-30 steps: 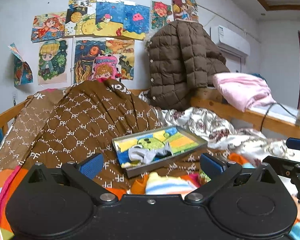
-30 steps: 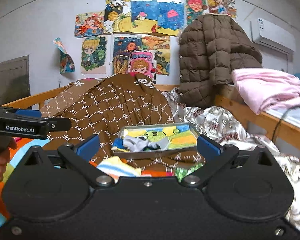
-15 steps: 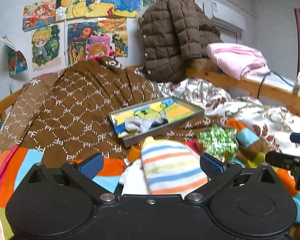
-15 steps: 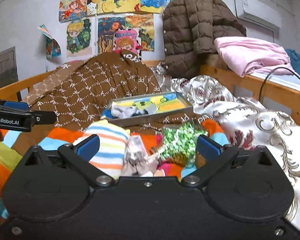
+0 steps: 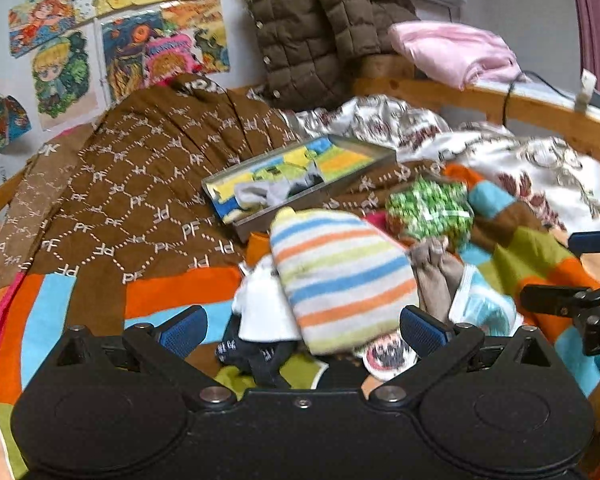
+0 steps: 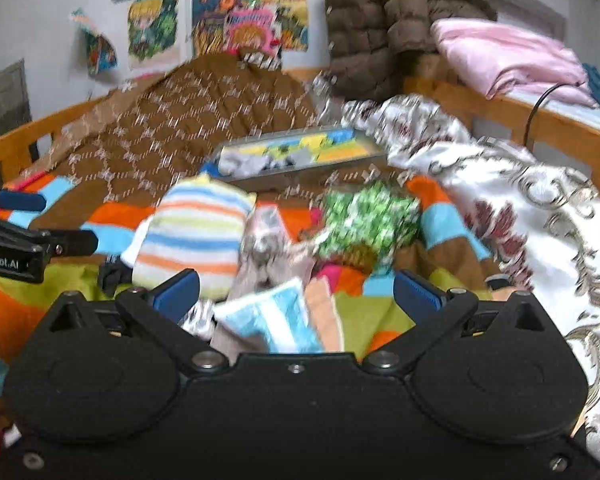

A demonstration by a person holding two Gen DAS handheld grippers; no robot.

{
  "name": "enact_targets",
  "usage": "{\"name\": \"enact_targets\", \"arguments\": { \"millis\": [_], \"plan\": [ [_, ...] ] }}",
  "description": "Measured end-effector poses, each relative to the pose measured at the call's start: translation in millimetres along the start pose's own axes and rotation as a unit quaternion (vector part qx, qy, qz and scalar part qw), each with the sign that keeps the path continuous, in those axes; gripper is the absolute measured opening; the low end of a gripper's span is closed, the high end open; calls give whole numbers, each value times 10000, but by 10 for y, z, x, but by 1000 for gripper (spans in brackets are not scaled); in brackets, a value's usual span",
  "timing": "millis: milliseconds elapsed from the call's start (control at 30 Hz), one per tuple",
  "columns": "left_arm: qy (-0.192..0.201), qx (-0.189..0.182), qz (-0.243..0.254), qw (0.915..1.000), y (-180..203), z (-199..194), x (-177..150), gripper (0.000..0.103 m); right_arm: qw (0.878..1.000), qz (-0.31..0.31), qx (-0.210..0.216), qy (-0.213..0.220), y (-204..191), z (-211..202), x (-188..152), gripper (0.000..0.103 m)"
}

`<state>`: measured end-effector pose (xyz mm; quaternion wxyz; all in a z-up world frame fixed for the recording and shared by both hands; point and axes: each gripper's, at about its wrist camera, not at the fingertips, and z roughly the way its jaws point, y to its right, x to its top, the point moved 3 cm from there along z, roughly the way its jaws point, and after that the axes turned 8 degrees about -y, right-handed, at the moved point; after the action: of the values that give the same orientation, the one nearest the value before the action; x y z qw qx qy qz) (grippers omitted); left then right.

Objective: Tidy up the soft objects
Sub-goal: 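Move both tools back over the pile of soft items, then grasp the beige drawstring pouch with the left tool while the right tool grasps the blue-white mask packet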

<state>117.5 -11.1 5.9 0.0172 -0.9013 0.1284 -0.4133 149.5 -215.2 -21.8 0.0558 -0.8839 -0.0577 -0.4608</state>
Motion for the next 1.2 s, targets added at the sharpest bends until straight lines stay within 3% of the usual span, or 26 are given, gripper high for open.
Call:
{"name": "enact_targets", "arguments": {
  "millis": [333,467,733,1000,1200],
  "plan": [
    [-247,-306,830,9958,170,160,-63,102,9980,-315,42,-546,-135,189,-70,102],
    [-301,-599,1157,9910,252,218,-23,102,9976,-297,-59,-624,-92,251,-106,102],
    [-321,-1341,1342,9813,456,364,239,94,9942,-575,-175,-888,-13,419,-153,102],
    [-384,-1416,1391,9794,594,664,504,90,9946,-480,-63,-919,63,520,-216,102],
    [-414,-1572,1733,9713,741,855,653,84,9944,-604,21,-867,27,549,-251,81]
  ]
}}
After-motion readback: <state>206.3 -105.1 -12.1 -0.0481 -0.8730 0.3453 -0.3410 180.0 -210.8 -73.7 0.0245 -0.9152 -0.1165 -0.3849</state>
